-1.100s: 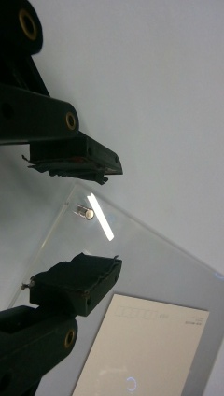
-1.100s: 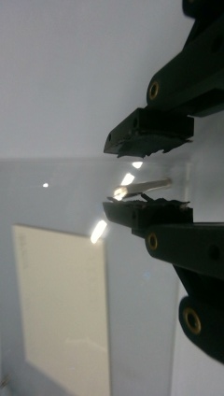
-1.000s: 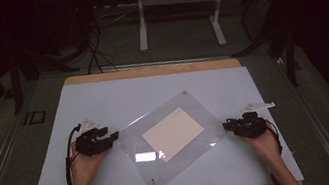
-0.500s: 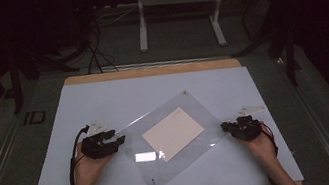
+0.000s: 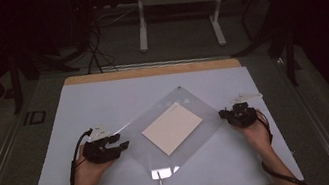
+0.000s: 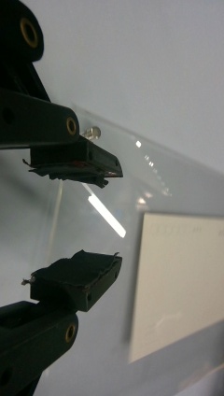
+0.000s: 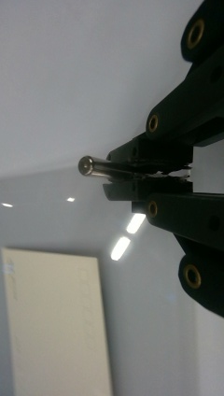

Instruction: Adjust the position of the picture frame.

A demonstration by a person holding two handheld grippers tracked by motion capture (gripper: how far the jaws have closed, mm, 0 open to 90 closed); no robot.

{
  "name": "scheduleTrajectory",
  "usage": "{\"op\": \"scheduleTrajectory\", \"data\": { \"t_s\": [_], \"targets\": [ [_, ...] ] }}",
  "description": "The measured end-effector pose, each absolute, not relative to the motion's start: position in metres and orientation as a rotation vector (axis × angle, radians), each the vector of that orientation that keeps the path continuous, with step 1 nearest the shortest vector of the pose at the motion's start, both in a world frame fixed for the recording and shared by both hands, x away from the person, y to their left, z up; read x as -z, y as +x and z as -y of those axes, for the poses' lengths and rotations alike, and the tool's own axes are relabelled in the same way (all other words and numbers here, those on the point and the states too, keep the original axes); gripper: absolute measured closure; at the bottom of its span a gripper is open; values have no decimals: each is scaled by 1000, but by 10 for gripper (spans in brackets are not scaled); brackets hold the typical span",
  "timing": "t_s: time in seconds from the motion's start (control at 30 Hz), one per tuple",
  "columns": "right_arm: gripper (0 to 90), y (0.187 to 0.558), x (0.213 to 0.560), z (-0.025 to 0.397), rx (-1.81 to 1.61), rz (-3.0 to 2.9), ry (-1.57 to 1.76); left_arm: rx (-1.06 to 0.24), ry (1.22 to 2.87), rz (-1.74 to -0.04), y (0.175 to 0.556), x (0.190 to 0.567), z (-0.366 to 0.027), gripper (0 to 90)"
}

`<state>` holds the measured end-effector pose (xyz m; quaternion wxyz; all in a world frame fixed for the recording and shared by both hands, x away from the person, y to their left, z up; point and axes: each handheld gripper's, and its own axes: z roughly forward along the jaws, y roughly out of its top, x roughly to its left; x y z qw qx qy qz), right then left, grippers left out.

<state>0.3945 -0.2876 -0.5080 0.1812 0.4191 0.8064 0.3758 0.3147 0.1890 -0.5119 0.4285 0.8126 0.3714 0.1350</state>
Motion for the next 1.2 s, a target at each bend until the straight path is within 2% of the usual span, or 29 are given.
{"op": "scheduleTrajectory", "data": {
  "t_s": [0.23, 0.4, 0.5, 0.83, 1.1, 1.2],
  "targets": [
    [852, 450, 496, 273, -1065, -2220, 1197, -300, 2051, -860, 313, 512, -178, 515],
    [853, 476, 513, 266, -1063, -2191, 1257, -266, 2103, -781, 309, 513, -166, 515],
    [846, 479, 529, 269, -1106, -2169, 1318, -238, 2124, -739, 307, 514, -157, 514],
    [844, 478, 529, 268, -1118, -2152, 1340, -74, 2154, -481, 295, 517, -110, 536],
    [840, 479, 530, 269, -1131, -2154, 1360, -66, 2176, -375, 288, 521, -78, 566],
    [839, 479, 529, 269, -1126, -2157, 1363, -77, 2208, -344, 286, 524, -64, 630]
  ]
}}
